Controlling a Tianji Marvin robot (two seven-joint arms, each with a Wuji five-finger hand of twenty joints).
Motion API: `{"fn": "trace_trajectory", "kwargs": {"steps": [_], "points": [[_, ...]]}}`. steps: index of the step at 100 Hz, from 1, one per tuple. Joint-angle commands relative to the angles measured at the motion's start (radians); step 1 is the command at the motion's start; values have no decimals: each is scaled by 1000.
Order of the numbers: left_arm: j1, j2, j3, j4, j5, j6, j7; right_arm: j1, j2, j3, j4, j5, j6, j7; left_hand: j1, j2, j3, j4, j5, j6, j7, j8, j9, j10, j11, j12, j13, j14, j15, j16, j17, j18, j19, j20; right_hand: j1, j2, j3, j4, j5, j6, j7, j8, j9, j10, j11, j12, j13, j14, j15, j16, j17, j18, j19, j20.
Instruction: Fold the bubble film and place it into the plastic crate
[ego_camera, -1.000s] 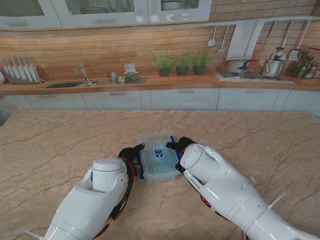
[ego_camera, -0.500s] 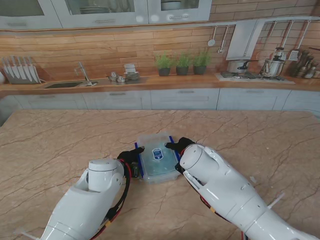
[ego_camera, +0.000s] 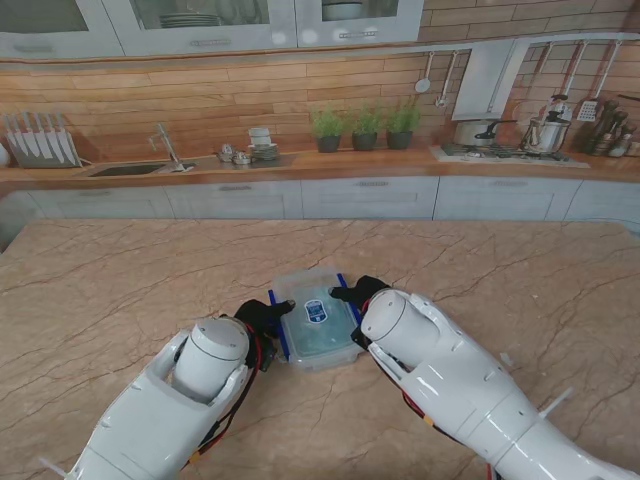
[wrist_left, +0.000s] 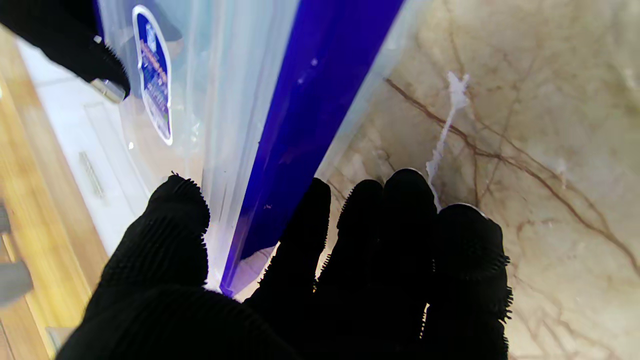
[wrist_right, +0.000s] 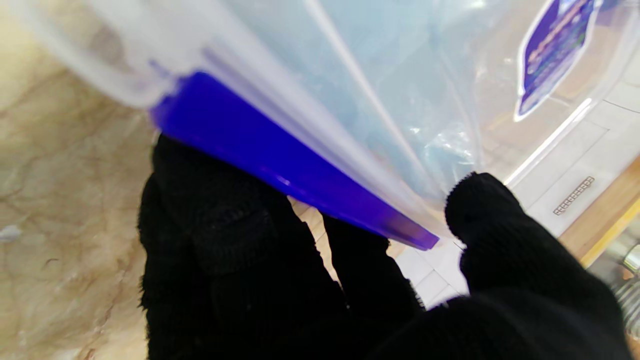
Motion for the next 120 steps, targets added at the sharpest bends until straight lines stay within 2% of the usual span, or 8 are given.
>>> {"fn": "trace_trajectory", "kwargs": {"steps": [1, 32, 43, 63, 90, 103, 113, 120], "points": [[-11, 2, 27, -17, 17, 8, -22, -14, -7, -11, -23, 4, -12, 15, 68, -66, 119, -22, 74, -99, 175, 53, 33, 31, 15, 7, 38, 49, 3, -16, 35, 37, 59, -23, 59, 55, 31, 55, 85, -57, 61, 14, 45, 7, -9, -6, 45, 49, -11, -6, 18, -16, 25, 4], [-124, 49, 169, -3, 230, 73, -142, -29, 2, -16, -69, 10, -30, 31, 68, -87, 248, -23, 31, -56, 238, 127, 54, 34, 34, 16, 66, 46, -33, -67, 67, 27, 95, -43, 82, 93, 27, 48, 136, 43, 84, -17, 197, 31, 16, -19, 101, 41, 100, 37, 112, -11, 68, -13], [-167, 52, 216, 21, 262, 92, -165, -28, -2, -19, -72, 24, -33, 28, 66, -82, 273, -15, 24, -38, 254, 153, 52, 50, 34, 15, 64, 54, -49, -83, 63, 27, 93, -46, 101, 113, 27, 41, 136, 70, 86, -32, 225, 30, 22, -24, 102, 34, 129, 50, 130, -10, 76, -23], [-220, 53, 292, 48, 311, 86, -186, -17, -24, -26, -57, 70, -44, 3, 72, -113, 308, 0, 0, -17, 264, 172, 33, 23, 42, 20, 34, 46, -84, -107, 22, 15, 64, -53, 123, 128, 20, 31, 112, 88, 69, -49, 219, 25, 13, -31, 100, 36, 108, 42, 123, -5, 71, -33], [-252, 57, 364, 52, 391, 76, -192, 15, -58, -44, -18, 132, -42, -25, 95, -61, 272, -10, -42, 9, 278, 206, 6, 40, 54, 31, 13, 62, -114, -136, 4, 22, 46, -48, 156, 126, 25, 25, 71, 105, 40, -73, 207, 14, 5, -34, 100, 34, 77, 29, 114, -6, 63, -44], [-255, 66, 390, 45, 451, 47, -193, 28, -67, -53, -4, 152, -47, -27, 80, -47, 255, -11, -33, -27, 282, 220, 27, 32, 60, 33, 22, 60, -120, -150, 5, 19, 45, -45, 144, 115, 24, 22, 54, 103, 20, -89, 182, 16, -7, -36, 98, 39, 42, 14, 92, -8, 54, -49], [-242, 58, 370, 52, 456, 29, -159, 25, -64, -46, -6, 150, -44, -26, 70, -72, 259, -30, -67, -71, 212, 140, 18, 30, 45, 30, -9, 81, -148, -165, -33, 36, 11, -45, 74, 90, -9, 29, 7, 106, -16, -110, 109, 34, -2, -22, 96, 52, -16, -14, 44, -13, 45, -43], [-233, 54, 349, 60, 457, 22, -139, 18, -64, -32, -8, 145, -41, -36, 45, -51, 174, -29, -87, -84, 88, 34, 1, 36, 24, 28, -41, 93, -176, -171, -69, 48, -28, -34, 18, 74, -21, 39, -21, 103, -35, -116, 66, 41, 4, -12, 87, 58, -41, -27, 13, -10, 36, -36]]}}
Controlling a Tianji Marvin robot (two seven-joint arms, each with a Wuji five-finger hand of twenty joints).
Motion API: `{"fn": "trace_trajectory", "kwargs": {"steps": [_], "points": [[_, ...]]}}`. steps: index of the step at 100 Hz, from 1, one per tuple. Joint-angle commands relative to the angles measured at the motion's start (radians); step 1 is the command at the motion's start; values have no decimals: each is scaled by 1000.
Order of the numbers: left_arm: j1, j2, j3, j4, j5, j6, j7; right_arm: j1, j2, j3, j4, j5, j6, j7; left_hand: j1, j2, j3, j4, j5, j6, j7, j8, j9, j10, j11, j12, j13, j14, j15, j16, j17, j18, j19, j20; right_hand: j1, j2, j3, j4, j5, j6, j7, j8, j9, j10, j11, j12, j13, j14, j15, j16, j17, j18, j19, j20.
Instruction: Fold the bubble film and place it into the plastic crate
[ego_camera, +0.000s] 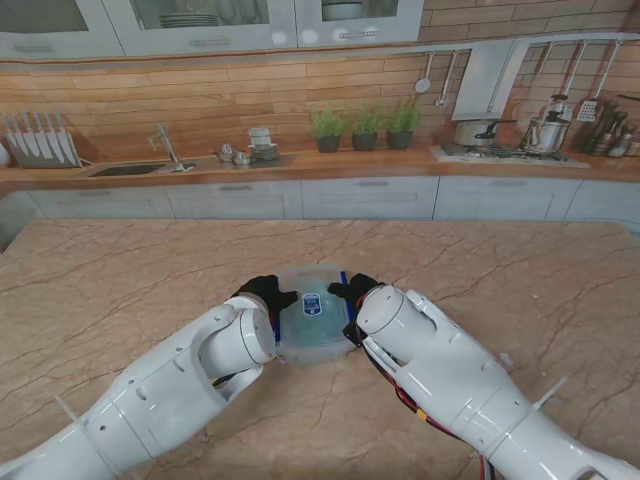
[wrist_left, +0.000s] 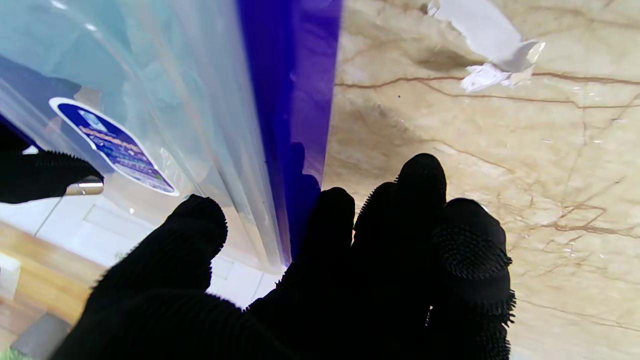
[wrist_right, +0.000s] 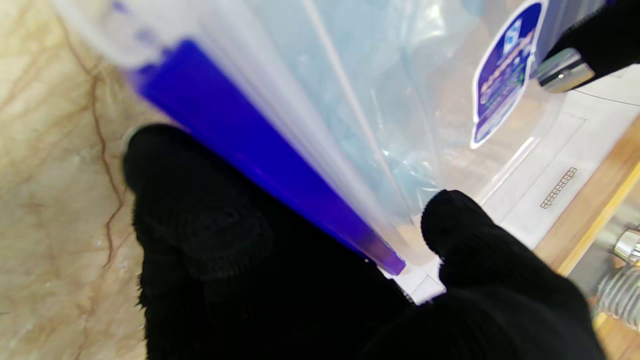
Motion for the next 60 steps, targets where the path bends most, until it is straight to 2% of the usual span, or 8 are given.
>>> {"fn": "trace_trajectory", "kwargs": {"steps": [1, 7, 10, 16, 24, 44, 59, 60], "points": [[19, -42, 2, -16, -11, -22, 0, -16, -46, -7, -45, 8, -18, 12, 87, -98, -28, 23, -84, -292, 58, -11, -5, -87, 3, 6, -32, 47, -18, -13, -26, 24, -14, 16, -51, -30, -34, 12, -6, -174, -13, -8, 2, -49, 41, 17, 4, 19, -24, -14, -30, -20, 41, 14], [24, -41, -17, -13, -20, -18, 2, -15, -46, 1, -40, 3, -7, 8, 47, -62, -84, 35, -73, -284, -45, -63, -13, -84, -14, 0, -45, 52, -34, -19, -40, 29, -29, 21, -73, -31, -46, 11, -29, -182, -24, -11, -23, -51, 38, 18, -20, 16, -29, -14, -46, -23, 35, 15], [26, -41, -27, -11, -25, -14, 4, -12, -46, 4, -35, 0, 5, 9, 49, -30, -145, 48, -68, -276, -96, -67, -18, -79, -21, -4, -55, 55, -42, -21, -49, 33, -40, 26, -81, -29, -52, 11, -43, -183, -31, -12, -41, -47, 37, 20, -37, 17, -29, -12, -60, -24, 29, 15], [27, -41, -43, -7, -37, -2, 3, -5, -44, 10, -25, -1, 32, 18, 47, -20, -183, 50, -65, -268, -149, -88, -28, -75, -36, -10, -67, 60, -59, -28, -66, 38, -55, 26, -97, -23, -74, 11, -78, -187, -53, -14, -82, -42, 33, 24, -79, 21, -37, -9, -90, -23, 14, 19], [28, -35, -61, -2, -54, 15, -12, 2, -42, 19, -15, 0, 62, 30, 58, -1, -257, 55, -123, -274, -299, -193, -75, -80, -69, -24, -106, 63, -91, -37, -106, 37, -87, 23, -112, -21, -90, 10, -98, -186, -65, -14, -107, -38, 26, 24, -103, 25, -43, -8, -108, -23, 5, 22], [61, -40, -123, 10, -82, 14, 14, -7, -39, 51, -4, -8, 95, 26, 17, 25, -329, 54, -189, -297, -465, -310, -157, -87, -123, -41, -179, 79, -146, -46, -180, 50, -144, 16, -137, -18, -112, 10, -150, -207, -95, -16, -153, -35, 6, 21, -155, 32, -64, -8, -146, -23, -20, 27], [106, -39, -174, -7, -84, -5, 45, -31, -32, 87, -21, -39, 99, 3, -29, 30, -345, 52, -218, -303, -512, -334, -187, -92, -148, -50, -208, 85, -169, -51, -208, 50, -163, 12, -167, -17, -117, 10, -204, -281, -118, -10, -222, -58, -27, 14, -246, 35, -105, -9, -203, -27, -58, 31], [109, -39, -177, -8, -85, -6, 47, -33, -32, 90, -23, -41, 99, 1, -30, 30, -346, 52, -220, -303, -514, -335, -190, -91, -150, -51, -209, 85, -170, -51, -210, 50, -164, 12, -180, -21, -99, 9, -210, -286, -125, 5, -230, -60, -33, 17, -256, 36, -119, 4, -209, -27, -71, 49]]}}
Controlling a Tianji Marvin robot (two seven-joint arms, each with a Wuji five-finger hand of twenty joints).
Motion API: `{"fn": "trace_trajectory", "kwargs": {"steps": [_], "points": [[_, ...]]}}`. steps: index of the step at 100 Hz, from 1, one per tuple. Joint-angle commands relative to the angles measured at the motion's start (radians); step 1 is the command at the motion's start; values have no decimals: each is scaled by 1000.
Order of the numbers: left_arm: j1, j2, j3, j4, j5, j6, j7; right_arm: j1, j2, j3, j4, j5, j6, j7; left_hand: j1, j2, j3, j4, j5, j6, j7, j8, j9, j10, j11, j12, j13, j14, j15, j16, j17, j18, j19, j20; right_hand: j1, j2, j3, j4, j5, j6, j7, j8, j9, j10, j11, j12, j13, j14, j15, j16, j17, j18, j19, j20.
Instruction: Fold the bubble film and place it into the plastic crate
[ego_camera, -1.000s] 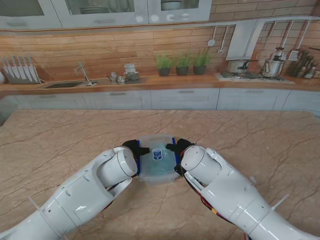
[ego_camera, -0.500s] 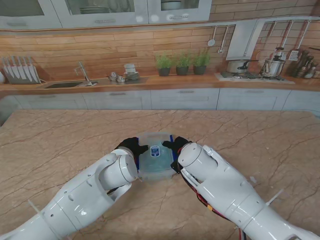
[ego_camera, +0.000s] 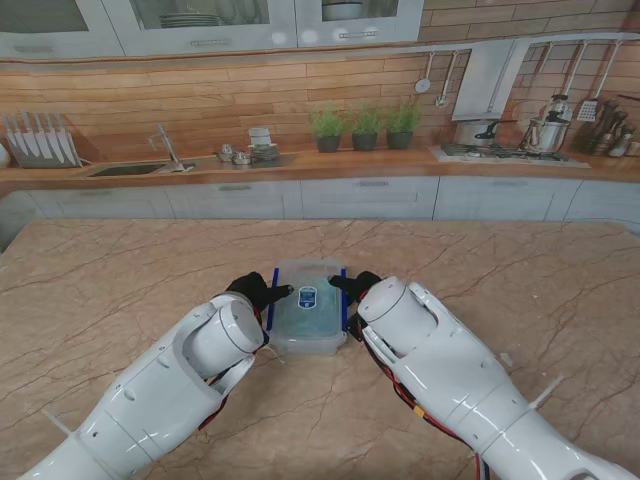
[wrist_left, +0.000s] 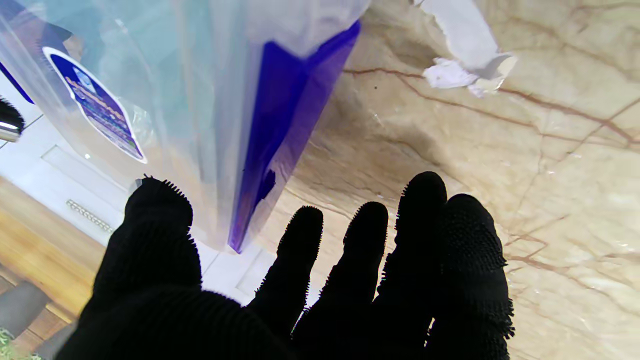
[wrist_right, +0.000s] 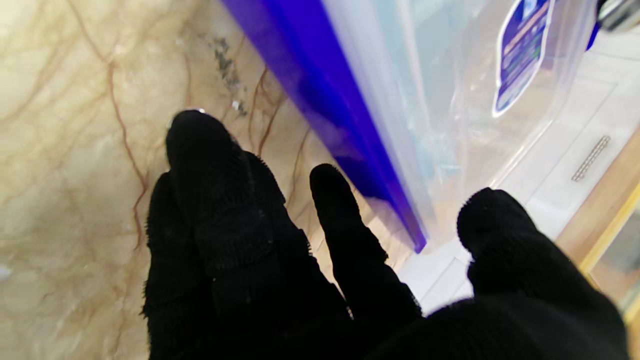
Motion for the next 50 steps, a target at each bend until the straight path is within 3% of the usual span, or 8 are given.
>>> {"fn": "trace_trajectory", "kwargs": {"steps": [1, 13, 30, 50], "points": [[28, 2, -9, -12, 1, -8, -2, -19, 7, 9, -18, -22, 4, -10, -44, 34, -22, 32, -30, -20, -35, -16, -38, -5, -17, -13, -24, 40, -16, -12, -12, 33, -3, 1, -69, -9, 7, 8, -33, -38, -25, 22, -35, -8, -25, 3, -54, 37, -45, 15, -26, -14, -11, 55], [66, -1, -52, -28, -7, -27, 33, -48, 11, 54, -43, -37, 3, -38, -66, 38, -20, 33, -51, -26, -72, -32, -68, -4, -46, -25, -54, 47, -41, -17, -45, 35, -26, -5, -87, -14, 13, 3, -81, -75, -53, 31, -121, -17, -67, -8, -156, 51, -109, 14, -92, -12, -69, 61], [120, 8, -118, -61, 13, -57, 58, -97, 34, 117, -89, -93, -10, -49, -80, 41, -20, 34, -78, -44, -119, -48, -179, -28, -121, -65, -156, 28, -118, -37, -159, 4, -90, -34, -103, -13, 18, 1, -131, -109, -73, 43, -231, -41, -109, -19, -292, 42, -193, 9, -156, -25, -137, 68], [206, 28, -229, -126, 19, -113, 60, -198, 73, 198, -181, -205, -53, -55, -91, 15, -21, 38, -86, -55, -163, -58, -224, -47, -157, -92, -227, 3, -192, -55, -245, -34, -127, -71, -177, -40, 46, -11, -152, -121, -71, 64, -257, -53, -116, -21, -346, 31, -235, 31, -198, -47, -202, 109]]}}
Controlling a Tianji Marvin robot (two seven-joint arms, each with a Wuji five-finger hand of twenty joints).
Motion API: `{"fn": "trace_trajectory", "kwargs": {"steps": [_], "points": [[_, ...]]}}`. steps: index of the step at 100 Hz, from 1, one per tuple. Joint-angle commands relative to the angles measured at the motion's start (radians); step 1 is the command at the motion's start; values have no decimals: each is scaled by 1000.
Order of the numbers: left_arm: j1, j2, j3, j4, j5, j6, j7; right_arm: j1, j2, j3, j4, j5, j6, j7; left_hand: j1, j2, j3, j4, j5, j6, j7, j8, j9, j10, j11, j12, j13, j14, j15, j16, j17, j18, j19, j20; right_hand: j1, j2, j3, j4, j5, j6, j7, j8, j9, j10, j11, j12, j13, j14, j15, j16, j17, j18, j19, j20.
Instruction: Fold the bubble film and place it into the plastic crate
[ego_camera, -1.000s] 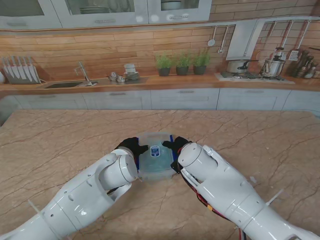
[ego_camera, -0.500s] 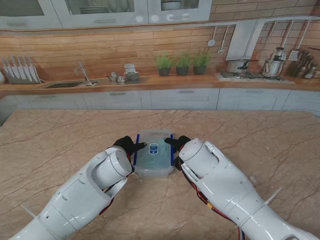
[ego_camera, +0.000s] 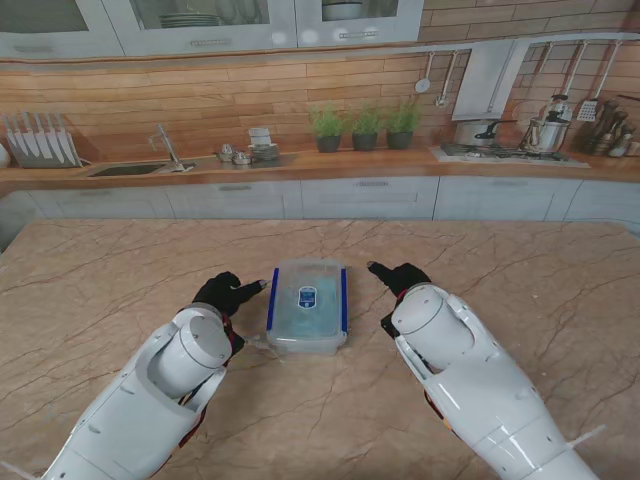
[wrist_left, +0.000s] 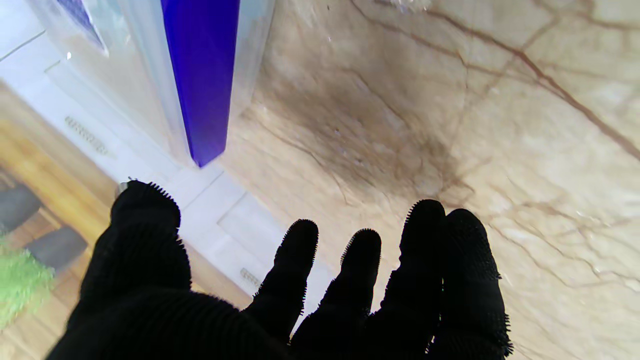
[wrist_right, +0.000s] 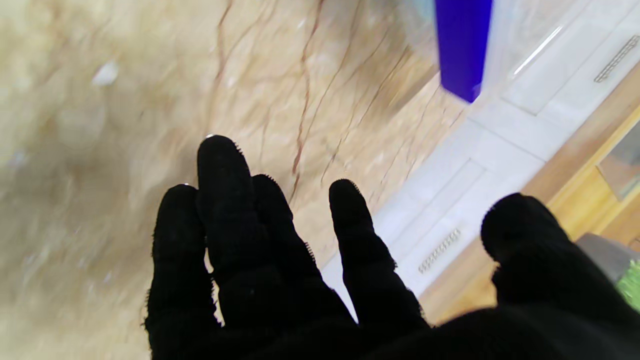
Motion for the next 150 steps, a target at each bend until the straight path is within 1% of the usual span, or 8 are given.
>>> {"fn": "trace_trajectory", "kwargs": {"steps": [1, 16, 33, 45, 55, 93, 108, 150], "points": [[28, 24, -15, -23, 2, 7, -2, -41, 24, 18, -23, -17, -27, -11, -31, 12, -20, 38, -21, -28, -37, -15, -28, -18, -19, -12, -19, -12, -13, -7, -18, -17, -1, -12, -51, -21, 11, -11, -13, -25, -7, 11, -29, -16, -18, -7, -34, 20, -22, 16, -11, -36, -2, 35], [106, 40, -85, -79, 18, -92, 0, -133, 46, 71, -105, -92, -120, -28, -41, -53, -15, 43, 1, -33, -62, -21, -19, -30, -38, -20, -36, -35, -56, -18, -49, -30, -24, -36, -92, -82, 69, -23, -17, -36, 11, 22, -62, -35, -22, -8, -106, 3, -65, 19, -58, -56, -67, 51], [220, 74, -173, -175, -33, -314, -88, -271, 79, 116, -240, -225, -273, -34, -49, -102, -9, 46, -22, -16, -98, -7, -38, -47, -70, -9, -71, -67, -139, -32, -89, -38, -118, -106, -139, -141, 119, -34, 1, -49, 52, 28, -47, -50, -17, -7, -127, -6, -83, 22, -66, -53, -104, 68], [290, 99, -225, -227, -69, -519, -166, -369, 91, 152, -319, -278, -447, -67, -21, -120, -5, 50, -66, -50, -145, 4, -92, -87, -137, -23, -152, -142, -297, -85, -173, -80, -331, -212, -130, -213, 155, -45, -17, -78, 63, 23, -50, -86, -55, -23, -160, -26, -165, 0, -73, -58, -159, 61], [337, 117, -255, -263, -31, -621, -201, -437, 103, 178, -369, -344, -556, -80, -33, -131, -5, 47, -49, -70, -171, 5, -76, -90, -168, -36, -147, -161, -364, -102, -172, -77, -409, -203, -135, -258, 180, -55, -14, -103, 84, 16, -35, -113, -87, -34, -168, -43, -219, -4, -76, -57, -229, 68], [407, 115, -301, -240, 28, -1027, -104, -512, 114, 241, -321, -351, -1082, -134, -40, -270, 78, 38, -45, -94, -209, 24, -22, -121, -238, -48, -134, -218, -511, -167, -113, -172, -807, -231, -72, -409, 221, -61, -218, -231, 122, -17, -106, -273, -250, -40, -167, -205, -508, -79, 0, -146, -539, 125], [417, 117, -313, -237, 73, -1105, -82, -496, 114, 249, -287, -244, -1236, -88, -127, -339, 309, 6, -63, -104, -175, 39, -21, -127, -246, -50, -123, -222, -524, -175, -84, -162, -887, -180, -57, -443, 238, -50, -265, -264, 154, -17, -118, -310, -265, -36, -140, -242, -541, -85, 34, -158, -574, 124], [476, 120, -374, -288, 96, -1130, -86, -482, 114, 258, -264, -157, -1329, -46, -105, -334, 308, 0, -51, -88, -158, 43, 24, -93, -266, -63, -87, -190, -526, -182, -20, -113, -949, -160, -134, -434, 261, -60, -292, -338, 186, -37, -103, -335, -302, -32, -119, -260, -562, -69, 30, -125, -562, 156]]}}
